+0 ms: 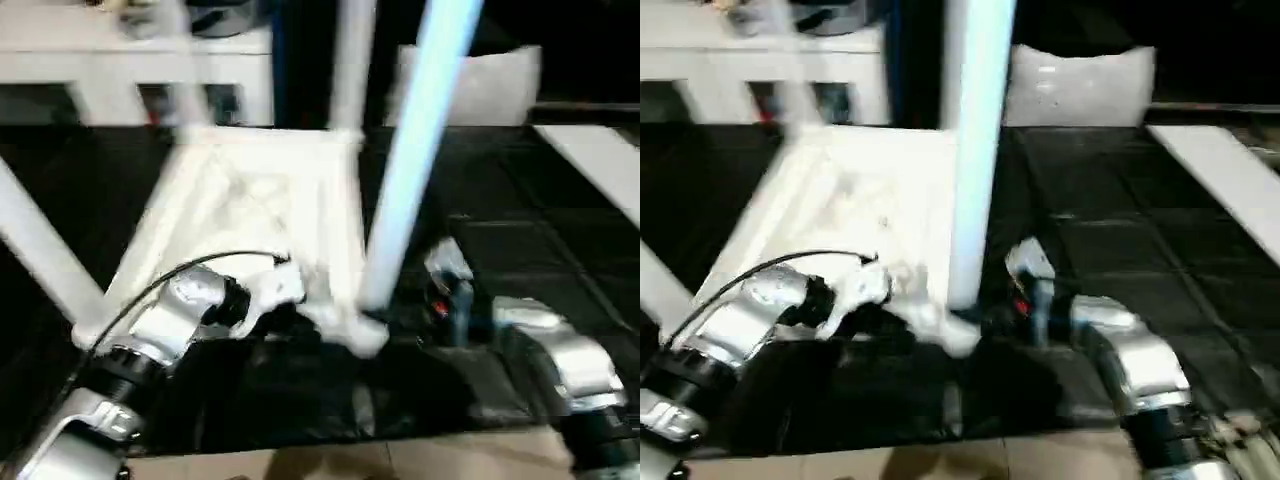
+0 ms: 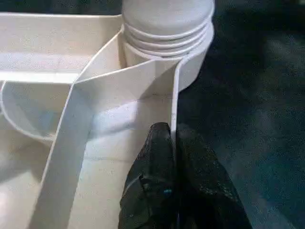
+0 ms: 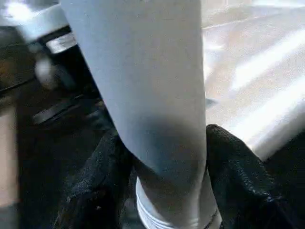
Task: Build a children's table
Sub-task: Rotate leg to tighten
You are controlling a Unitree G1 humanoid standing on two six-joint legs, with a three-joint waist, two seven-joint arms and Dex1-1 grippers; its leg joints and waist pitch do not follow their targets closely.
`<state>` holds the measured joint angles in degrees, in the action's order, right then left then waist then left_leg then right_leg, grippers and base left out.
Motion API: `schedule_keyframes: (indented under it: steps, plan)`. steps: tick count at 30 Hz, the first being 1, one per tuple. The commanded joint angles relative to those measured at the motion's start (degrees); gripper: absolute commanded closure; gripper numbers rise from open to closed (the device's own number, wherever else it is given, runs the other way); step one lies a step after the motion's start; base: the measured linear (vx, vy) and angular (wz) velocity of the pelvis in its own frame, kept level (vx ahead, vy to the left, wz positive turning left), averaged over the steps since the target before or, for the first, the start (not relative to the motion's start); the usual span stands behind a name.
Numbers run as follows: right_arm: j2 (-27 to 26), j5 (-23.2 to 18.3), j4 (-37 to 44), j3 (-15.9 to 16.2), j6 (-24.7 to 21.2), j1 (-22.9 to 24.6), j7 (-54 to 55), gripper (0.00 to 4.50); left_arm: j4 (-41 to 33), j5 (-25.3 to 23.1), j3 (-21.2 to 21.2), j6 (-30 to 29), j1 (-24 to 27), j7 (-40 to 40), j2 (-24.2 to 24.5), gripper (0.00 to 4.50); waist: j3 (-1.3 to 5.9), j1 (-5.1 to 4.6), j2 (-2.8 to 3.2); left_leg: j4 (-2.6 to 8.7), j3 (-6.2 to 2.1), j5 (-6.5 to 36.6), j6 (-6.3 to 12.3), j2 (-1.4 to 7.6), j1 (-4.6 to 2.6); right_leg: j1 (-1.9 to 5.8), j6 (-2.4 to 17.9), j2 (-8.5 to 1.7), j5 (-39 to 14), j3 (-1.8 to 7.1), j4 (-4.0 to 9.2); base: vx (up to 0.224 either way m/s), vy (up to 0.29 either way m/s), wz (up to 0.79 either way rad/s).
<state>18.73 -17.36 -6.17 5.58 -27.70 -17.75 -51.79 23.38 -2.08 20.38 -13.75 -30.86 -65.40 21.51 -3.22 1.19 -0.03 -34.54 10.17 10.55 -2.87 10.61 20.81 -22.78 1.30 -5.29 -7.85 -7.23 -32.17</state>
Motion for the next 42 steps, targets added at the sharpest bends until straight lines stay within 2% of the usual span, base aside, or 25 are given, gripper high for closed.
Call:
schedule_keyframes:
  steps: [1, 3, 5, 6, 7, 8, 9, 10, 11, 12, 13, 14, 15, 16, 17, 18, 20, 21, 25, 29, 35, 36, 39, 41, 42]
  plan:
    - [-6.45, 2.43, 0.21, 2.24, -3.35, -0.99, 10.22, 2.49, -2.24, 0.71, -1.38, -4.59, -2.12, 7.82, -5.28, 4.50, 3.19, -0.73, -0.53, 3.93, -1.80, 21.09, -0.82, 2.10, -0.82, 2.12, 0.91, -3.94, -39.66, 1.29, 6.32, 0.000, 0.000, 0.00]
    - [-8.44, 3.90, -0.21, 1.60, -3.93, -1.38, 14.96, 2.51, -2.66, 0.73, -1.84, -6.41, -2.28, 9.97, -6.91, 4.50, 3.20, -1.96, -0.40, 3.51, -2.16, 23.41, -0.97, 1.81, -1.07, 2.15, -0.51, -4.00, -41.42, 0.13, 7.27, 0.000, 0.000, 0.00]
    - [-12.67, 5.03, -0.56, -0.23, -4.83, -1.91, 23.24, 2.53, -3.86, 0.49, -2.25, -9.49, -2.39, 13.76, -10.21, 4.50, 2.80, -3.80, 0.45, 4.16, -2.93, 29.45, -1.09, 2.98, -1.38, 2.81, -1.08, -3.77, -39.47, -1.60, 7.83, 0.000, 0.000, 0.00]
    - [-14.18, 5.82, -0.71, -0.69, -4.72, -2.11, 26.20, 2.53, -4.10, 0.03, -2.39, -10.32, -2.48, 15.79, -11.65, 4.50, 2.70, -4.02, 1.33, 5.95, -3.90, 35.07, -1.97, 4.60, -1.13, 4.17, -0.30, -3.45, -34.06, -1.61, 6.11, 0.000, 0.000, 0.00]
    - [-15.54, 6.27, -0.98, -1.10, -4.07, -2.28, 28.45, 2.53, -4.23, -0.59, -2.18, -10.90, -2.60, 17.33, -12.78, 4.50, 2.44, -4.30, 1.32, 7.50, -4.29, 38.48, -2.43, 5.72, -0.39, 5.00, 0.44, -3.03, -29.49, -0.86, 3.87, 0.000, 0.000, 0.00]
    - [-16.10, 6.50, -1.09, -1.22, -3.62, -2.34, 29.37, 2.53, -4.26, -0.96, -2.01, -11.13, -2.65, 18.05, -13.27, 4.50, 2.30, -4.01, 1.45, 9.15, -4.58, 41.84, -3.16, 6.82, -0.04, 5.62, 1.66, -2.68, -23.69, 0.25, 0.46, 0.000, 0.000, 0.00]
    - [-16.18, 6.53, -1.11, -1.24, -3.56, -2.34, 29.49, 2.53, -4.27, -1.02, -1.99, -11.16, -2.66, 18.15, -13.34, 4.50, 1.81, -2.84, 0.92, 11.85, -3.55, 46.39, -3.83, 7.46, 0.51, 5.79, 2.86, -2.04, -17.58, 2.09, -4.16, 0.000, 0.000, 0.00]
    - [-17.30, 7.51, -1.31, -1.77, -1.40, -2.34, 30.87, 2.53, -4.16, -1.58, -1.88, -11.55, -2.83, 20.10, -14.87, 4.50, 1.70, -2.94, -1.05, 9.65, -1.76, 44.96, -3.83, 4.56, -1.21, 3.67, 2.06, -1.83, -27.41, 3.28, -0.98, 0.000, 0.000, 0.00]
    - [-17.33, 7.56, -1.31, -1.80, -1.26, -2.33, 30.90, 1.99, -4.14, -1.65, -1.84, -11.54, -2.85, 20.16, -14.91, 4.50, 1.78, -2.75, -2.84, 3.99, -1.21, 37.73, -3.63, 1.03, -4.34, -0.48, -2.13, -2.61, -45.96, 2.26, 6.16, 0.095, -0.056, 0.01]
    - [-17.70, 7.83, -1.18, -2.28, 0.11, -2.18, 31.32, 1.99, -3.84, -2.72, -1.09, -11.54, -3.10, 20.86, -15.00, 4.50, 2.35, -2.01, -3.09, -3.29, -1.13, 12.66, 1.05, -2.00, -1.97, 1.26, -5.33, -8.30, -62.25, 3.89, 9.04, 0.095, -0.056, 0.01]
    - [-17.70, 7.83, -1.18, -2.28, 0.11, -2.18, 31.32, 1.85, -3.84, -2.72, -1.09, -11.54, -3.10, 20.86, -15.00, 4.50, 2.35, -2.01, -3.09, -3.29, -1.13, 12.66, 1.05, -2.00, -1.97, 1.26, -5.33, -8.30, -62.25, 3.89, 9.04, 0.154, -0.015, -0.31]
    - [-17.59, 7.07, -0.79, -2.70, 0.01, -1.85, 30.71, 1.85, -3.47, -3.22, -0.84, -11.23, -3.21, 21.01, -14.57, 4.50, 3.43, -0.89, -2.04, 1.55, -2.97, 7.45, 0.87, 0.38, 3.04, 5.49, -4.40, -7.25, -46.89, 3.81, 4.63, 0.113, 0.006, -0.30]
    - [-17.54, 6.70, -0.52, -2.90, 0.07, -1.62, 30.30, 1.72, -3.37, -3.33, -0.88, -11.26, -3.21, 21.08, -14.43, 4.50, 3.49, -0.85, -0.42, 3.32, -3.53, 9.67, 0.53, 1.99, 0.86, 3.27, -1.14, -4.63, -34.47, 2.71, 4.56, 0.113, 0.006, -0.30]
    - [-17.66, 5.80, -0.08, -4.03, 0.03, -1.24, 30.43, 1.59, -3.34, -3.29, -1.08, -11.09, -3.23, 20.91, -14.03, 4.50, 3.43, -1.45, -0.29, 3.50, -3.43, 13.13, 0.19, 2.17, 0.18, 2.88, 2.64, -3.70, -27.41, 2.46, 3.81, 0.000, 0.000, 0.00]
    - [-17.66, 5.80, -0.08, -4.03, 0.03, -1.24, 30.43, 1.45, -3.34, -3.29, -1.08, -11.09, -3.23, 20.91, -14.03, 4.50, 3.42, -1.55, -0.42, 3.61, -3.25, 14.50, 0.43, 2.11, -0.08, 2.91, 3.92, -3.72, -26.24, 2.49, 3.87, 0.000, 0.000, 0.00]
    - [-16.91, 4.50, 0.65, -5.22, 1.05, -0.68, 29.12, 1.45, -3.53, -3.21, -1.19, -10.48, -3.16, 20.14, -13.07, 4.50, 3.41, -1.61, -0.54, 3.63, -3.01, 15.82, 0.89, 1.91, -0.14, 3.05, 5.38, -3.87, -26.58, 2.43, 3.94, 0.000, 0.000, 0.00]
    - [-16.02, 4.01, 1.17, -5.39, 1.55, -0.32, 27.81, 1.27, -3.72, -3.00, -1.30, -10.29, -3.01, 19.55, -12.49, 4.50, 3.33, -1.57, -0.55, 3.55, -2.72, 16.46, 1.61, 1.81, -0.22, 2.95, 5.36, -4.12, -28.75, 2.41, 4.47, 0.000, 0.000, 0.00]
    - [-13.93, 3.08, 2.16, -5.53, 2.32, 0.45, 24.37, 1.05, -4.02, -3.00, -1.20, -8.79, -2.53, 17.61, -10.89, 4.50, 3.48, -1.33, 0.03, 3.67, -2.83, 15.58, 1.85, 1.97, -0.20, 3.18, 5.44, -4.16, -27.57, 2.47, 4.36, 0.000, 0.000, 0.00]
    - [-8.93, 2.93, 3.09, -4.71, 4.85, 1.56, 17.53, 0.69, -4.41, -2.38, -0.96, -6.36, -1.63, 13.72, -7.84, 4.50, 3.75, -0.99, -0.43, 3.64, -2.48, 12.52, 3.20, 2.12, 0.06, 3.28, 7.21, -4.17, -23.45, 2.64, 3.97, 0.000, 0.000, 0.00]
    - [-3.13, 1.70, 3.20, -4.61, 6.40, 1.86, 9.59, 0.37, -5.04, -0.74, -0.40, -3.20, -0.56, 6.77, -3.83, 4.50, 3.86, -0.41, -0.42, 3.64, -2.34, 10.20, 4.15, 2.33, 0.13, 3.45, 7.95, -4.18, -21.16, 2.76, 3.58, 0.000, 0.000, 0.00]
    - [3.65, 1.19, -0.02, -2.72, 10.65, 0.43, -2.83, 0.37, -6.11, 0.85, 1.67, 2.24, 0.58, -2.93, 1.21, 4.50, 3.92, 0.39, -0.24, 3.74, -2.21, 8.14, 4.71, 2.81, -0.01, 3.51, 10.50, -4.22, -16.36, 3.02, 2.70, 0.000, 0.000, 0.00]
    - [5.38, 0.31, -0.73, -1.83, 10.20, -0.11, -6.98, 0.37, -5.23, 0.98, 1.98, 4.64, 0.45, -4.65, 2.29, 4.50, 3.95, 0.72, -0.76, 3.69, -2.03, 8.51, 4.93, 2.76, -0.26, 3.38, 10.89, -4.15, -16.41, 3.01, 2.75, 0.000, 0.000, 0.00]
    - [7.53, -0.69, -1.90, 0.16, 10.74, -0.86, -13.25, 0.37, -3.76, 1.99, 2.00, 7.60, 0.30, -8.02, 3.64, 4.50, 3.82, 1.38, -0.41, 3.73, -1.94, 9.49, 4.62, 2.81, -0.62, 3.26, 11.27, -4.19, -17.22, 3.08, 2.80, 0.000, 0.000, 0.00]
    - [7.98, -0.90, -2.21, 0.78, 10.91, -1.05, -14.98, 0.37, -3.56, 2.22, 2.14, 8.24, 0.28, -9.17, 4.10, 4.50, 3.77, 1.66, -0.44, 3.84, -1.82, 10.19, 4.33, 2.88, -0.75, 3.25, 11.22, -4.19, -17.77, 3.20, 2.80, 0.000, 0.000, 0.00]
    - [8.64, -0.73, -3.02, 1.83, 11.38, -1.34, -17.56, 0.52, -3.51, 2.35, 2.66, 9.10, 0.21, -11.10, 4.87, 4.50, 3.86, 1.98, -0.84, 3.89, -1.81, 9.90, 4.04, 2.94, -0.72, 3.29, 11.17, -4.26, -18.13, 3.23, 2.55, 0.000, 0.000, 0.00]
